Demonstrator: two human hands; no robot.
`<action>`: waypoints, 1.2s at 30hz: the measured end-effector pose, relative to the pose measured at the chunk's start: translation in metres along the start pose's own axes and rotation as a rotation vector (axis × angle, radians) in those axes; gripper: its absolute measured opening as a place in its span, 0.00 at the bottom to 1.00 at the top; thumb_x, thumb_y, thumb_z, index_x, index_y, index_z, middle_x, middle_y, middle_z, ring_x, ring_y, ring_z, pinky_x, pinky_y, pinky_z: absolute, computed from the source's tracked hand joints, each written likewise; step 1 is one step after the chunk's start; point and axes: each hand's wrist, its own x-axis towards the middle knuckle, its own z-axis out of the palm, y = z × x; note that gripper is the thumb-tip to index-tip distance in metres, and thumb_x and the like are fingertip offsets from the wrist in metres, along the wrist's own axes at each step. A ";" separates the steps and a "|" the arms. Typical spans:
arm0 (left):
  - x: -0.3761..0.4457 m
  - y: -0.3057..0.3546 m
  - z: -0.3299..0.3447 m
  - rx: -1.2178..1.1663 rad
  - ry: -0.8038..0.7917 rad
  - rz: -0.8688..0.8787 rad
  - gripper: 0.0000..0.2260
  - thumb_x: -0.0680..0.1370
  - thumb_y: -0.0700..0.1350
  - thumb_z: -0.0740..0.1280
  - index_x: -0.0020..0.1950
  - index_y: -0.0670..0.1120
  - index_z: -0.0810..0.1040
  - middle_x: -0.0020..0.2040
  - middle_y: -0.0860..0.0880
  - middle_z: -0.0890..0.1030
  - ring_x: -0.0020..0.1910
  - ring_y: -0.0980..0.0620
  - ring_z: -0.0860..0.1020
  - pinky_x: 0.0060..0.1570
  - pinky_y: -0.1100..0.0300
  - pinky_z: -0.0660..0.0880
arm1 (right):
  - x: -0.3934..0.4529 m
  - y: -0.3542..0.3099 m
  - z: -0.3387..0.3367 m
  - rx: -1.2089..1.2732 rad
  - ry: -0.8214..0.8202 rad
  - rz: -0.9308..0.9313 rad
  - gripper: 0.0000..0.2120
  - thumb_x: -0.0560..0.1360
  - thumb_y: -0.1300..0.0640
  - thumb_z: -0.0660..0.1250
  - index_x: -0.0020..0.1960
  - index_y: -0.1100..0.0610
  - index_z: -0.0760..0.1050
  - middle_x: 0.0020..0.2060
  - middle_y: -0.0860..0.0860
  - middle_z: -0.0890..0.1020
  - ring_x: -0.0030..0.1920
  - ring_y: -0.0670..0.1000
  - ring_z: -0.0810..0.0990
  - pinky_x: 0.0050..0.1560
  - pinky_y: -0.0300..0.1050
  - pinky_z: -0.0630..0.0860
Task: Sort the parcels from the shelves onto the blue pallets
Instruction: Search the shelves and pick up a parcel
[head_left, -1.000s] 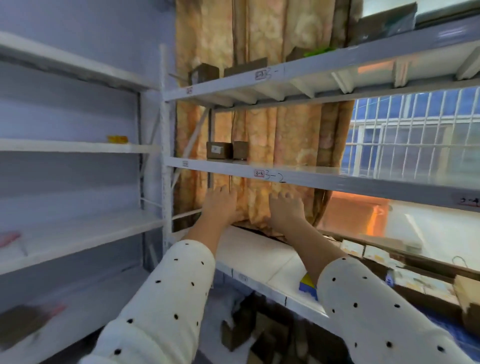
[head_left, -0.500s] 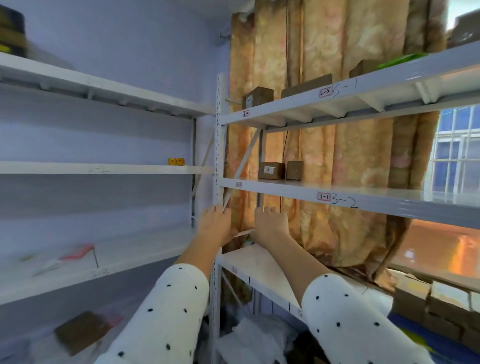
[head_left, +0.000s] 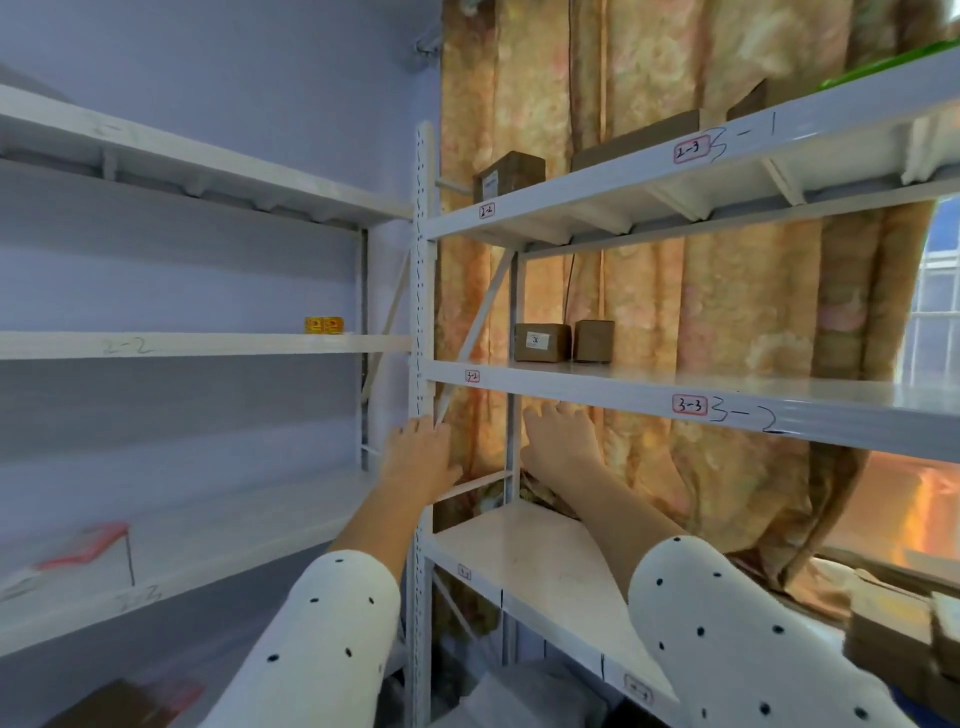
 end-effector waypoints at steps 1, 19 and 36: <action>0.013 -0.004 0.005 0.011 -0.003 -0.022 0.20 0.80 0.53 0.59 0.68 0.44 0.67 0.65 0.44 0.70 0.63 0.47 0.70 0.62 0.54 0.67 | 0.013 0.001 0.002 -0.011 0.041 -0.021 0.20 0.79 0.54 0.58 0.70 0.58 0.66 0.66 0.57 0.71 0.64 0.57 0.72 0.59 0.50 0.71; 0.237 -0.037 0.096 0.093 0.085 -0.051 0.22 0.80 0.56 0.58 0.68 0.44 0.66 0.65 0.43 0.69 0.64 0.45 0.70 0.61 0.53 0.69 | 0.234 0.044 0.081 -0.134 -0.018 0.286 0.16 0.77 0.54 0.63 0.63 0.58 0.71 0.57 0.56 0.75 0.56 0.56 0.74 0.51 0.46 0.73; 0.463 -0.054 0.179 -0.284 0.184 0.150 0.18 0.80 0.52 0.58 0.61 0.40 0.73 0.60 0.40 0.72 0.57 0.41 0.74 0.53 0.50 0.73 | 0.399 0.072 0.145 0.105 -0.053 0.638 0.11 0.78 0.54 0.58 0.50 0.58 0.78 0.39 0.50 0.78 0.36 0.50 0.76 0.35 0.41 0.68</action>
